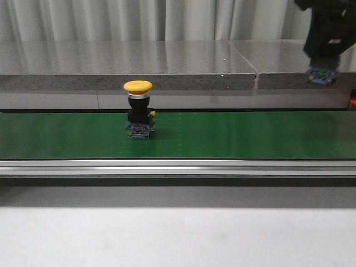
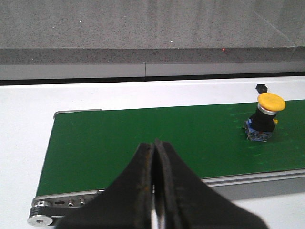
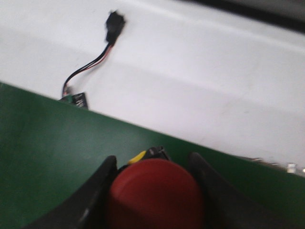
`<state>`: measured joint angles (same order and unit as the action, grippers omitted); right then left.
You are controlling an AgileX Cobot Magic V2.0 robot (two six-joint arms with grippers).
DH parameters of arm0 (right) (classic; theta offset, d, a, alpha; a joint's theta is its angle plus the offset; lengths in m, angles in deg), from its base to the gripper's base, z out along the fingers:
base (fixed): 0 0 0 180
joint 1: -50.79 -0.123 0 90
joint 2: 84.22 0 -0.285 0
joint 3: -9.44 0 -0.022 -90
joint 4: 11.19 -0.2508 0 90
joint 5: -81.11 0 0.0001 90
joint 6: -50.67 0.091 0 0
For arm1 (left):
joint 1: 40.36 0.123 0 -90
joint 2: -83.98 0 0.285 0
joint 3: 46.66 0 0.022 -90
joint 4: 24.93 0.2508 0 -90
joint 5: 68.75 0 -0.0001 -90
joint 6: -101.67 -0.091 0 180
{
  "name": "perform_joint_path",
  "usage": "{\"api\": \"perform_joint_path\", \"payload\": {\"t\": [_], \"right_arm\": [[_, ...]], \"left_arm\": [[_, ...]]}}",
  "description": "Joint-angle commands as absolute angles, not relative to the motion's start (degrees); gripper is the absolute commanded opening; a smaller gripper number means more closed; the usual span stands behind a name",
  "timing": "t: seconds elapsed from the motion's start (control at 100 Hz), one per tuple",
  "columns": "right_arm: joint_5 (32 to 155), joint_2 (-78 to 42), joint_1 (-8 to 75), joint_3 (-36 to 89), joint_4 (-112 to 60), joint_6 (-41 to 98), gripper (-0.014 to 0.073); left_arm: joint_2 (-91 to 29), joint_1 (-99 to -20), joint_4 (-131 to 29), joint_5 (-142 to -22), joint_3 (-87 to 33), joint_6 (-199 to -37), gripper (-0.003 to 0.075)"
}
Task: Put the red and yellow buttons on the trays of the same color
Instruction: 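Carry the red button into the red tray and release it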
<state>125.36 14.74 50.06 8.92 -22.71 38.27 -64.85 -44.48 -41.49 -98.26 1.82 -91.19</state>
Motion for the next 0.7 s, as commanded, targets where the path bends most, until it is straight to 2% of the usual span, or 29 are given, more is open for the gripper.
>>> {"api": "perform_joint_path", "payload": {"t": [0.0, 0.22, 0.34, 0.69], "right_arm": [[124.42, 12.40, 54.63, 3.71, -22.35, 37.64, 0.0008], [122.91, 15.46, 68.83, -3.17, -22.35, 37.64, 0.0006], [122.71, 19.21, 73.48, -6.76, -22.35, 37.64, 0.0006], [122.66, 33.49, 78.96, -19.85, -22.40, 37.69, 0.0006]], "left_arm": [[-64.60, -45.00, -42.33, -93.94, 0.28, -91.15, -0.0019], [-64.60, -45.00, -42.33, -93.94, 0.28, -91.15, -0.0019], [-64.60, -45.00, -42.33, -93.94, 0.28, -91.15, -0.0019], [-64.60, -45.00, -42.33, -93.94, 0.28, -91.15, -0.0019]]}}
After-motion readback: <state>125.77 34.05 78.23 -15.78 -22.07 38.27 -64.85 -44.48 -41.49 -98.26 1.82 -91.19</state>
